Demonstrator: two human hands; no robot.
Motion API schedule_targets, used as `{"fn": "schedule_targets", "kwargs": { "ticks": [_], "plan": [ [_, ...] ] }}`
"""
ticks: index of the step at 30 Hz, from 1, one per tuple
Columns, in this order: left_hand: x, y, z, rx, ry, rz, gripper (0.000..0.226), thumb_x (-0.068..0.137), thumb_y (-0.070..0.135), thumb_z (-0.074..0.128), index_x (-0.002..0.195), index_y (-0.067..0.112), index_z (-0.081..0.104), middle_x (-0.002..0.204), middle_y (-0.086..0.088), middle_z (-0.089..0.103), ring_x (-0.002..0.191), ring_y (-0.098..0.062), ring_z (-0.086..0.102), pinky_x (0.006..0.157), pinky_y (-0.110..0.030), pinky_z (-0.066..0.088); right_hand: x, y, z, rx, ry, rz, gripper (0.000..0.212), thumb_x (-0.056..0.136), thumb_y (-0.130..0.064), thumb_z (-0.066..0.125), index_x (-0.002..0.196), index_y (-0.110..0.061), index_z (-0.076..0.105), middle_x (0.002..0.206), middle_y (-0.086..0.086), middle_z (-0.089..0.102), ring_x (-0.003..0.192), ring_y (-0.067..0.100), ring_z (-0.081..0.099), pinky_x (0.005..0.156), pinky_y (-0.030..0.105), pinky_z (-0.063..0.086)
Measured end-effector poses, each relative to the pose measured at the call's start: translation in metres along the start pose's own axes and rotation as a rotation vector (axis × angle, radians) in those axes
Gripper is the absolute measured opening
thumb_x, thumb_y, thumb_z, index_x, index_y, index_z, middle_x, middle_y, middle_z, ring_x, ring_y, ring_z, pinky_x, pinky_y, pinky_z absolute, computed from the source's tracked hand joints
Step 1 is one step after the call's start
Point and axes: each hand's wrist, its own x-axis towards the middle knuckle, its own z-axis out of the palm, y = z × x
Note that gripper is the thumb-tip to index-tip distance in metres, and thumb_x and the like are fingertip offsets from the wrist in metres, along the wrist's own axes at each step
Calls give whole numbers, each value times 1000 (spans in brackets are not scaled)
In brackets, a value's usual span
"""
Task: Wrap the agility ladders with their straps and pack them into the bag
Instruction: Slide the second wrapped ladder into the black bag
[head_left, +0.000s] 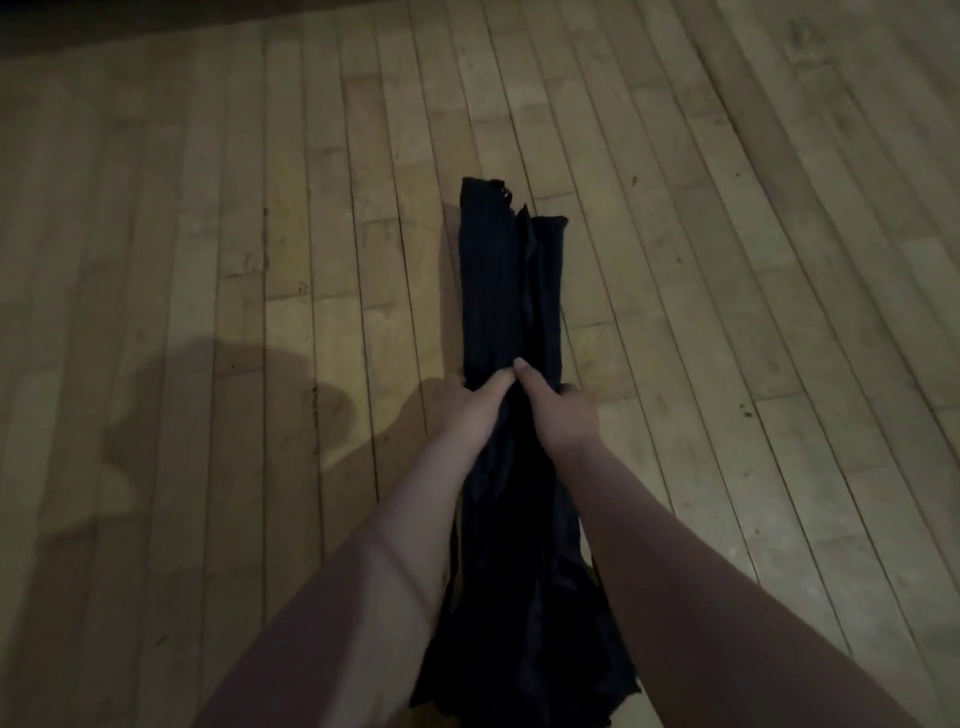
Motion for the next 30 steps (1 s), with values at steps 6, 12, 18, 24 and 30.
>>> {"fn": "schedule_targets", "kwargs": {
  "ticks": [6, 12, 18, 24, 30],
  "plan": [
    [-11, -8, 26, -136, 22, 94, 70, 82, 57, 57, 139, 21, 38, 129, 3, 47, 106, -17, 53, 93, -34, 47, 2, 8, -6, 233, -91, 50, 76, 75, -63, 62, 127, -9, 51, 112, 6, 62, 97, 22, 61, 85, 35, 50],
    [-22, -14, 33, -8, 3, 154, 74, 67, 69, 50, 133, 39, 34, 133, -1, 43, 110, -20, 51, 91, -37, 47, -9, 22, -16, 430, -371, 66, 72, 69, -69, 61, 126, -25, 59, 120, 0, 67, 110, 18, 64, 103, 41, 44],
    [-87, 49, -3, -85, 78, 399, 72, 76, 74, 44, 136, 38, 26, 138, 3, 44, 115, -16, 52, 95, -38, 46, -87, -54, -38, 379, -214, -224, 70, 80, -66, 55, 132, -20, 54, 120, -4, 66, 109, 8, 62, 101, 33, 47],
    [-220, 252, -95, -231, 238, 690, 48, 93, 52, 41, 129, 20, 39, 125, -4, 50, 107, -14, 53, 75, -12, 40, -215, -276, -102, 300, -114, -563, 54, 90, -61, 44, 116, -19, 66, 105, -4, 72, 96, 4, 67, 90, 29, 54],
    [-442, 514, -237, -226, 348, 999, 71, 97, 44, 35, 151, 23, -7, 157, 1, 18, 140, -12, 25, 97, -9, 18, -424, -556, -198, 268, -163, -934, 27, 95, -48, 42, 99, -36, 65, 90, -26, 66, 82, -21, 58, 68, -2, 43]
  ]
}}
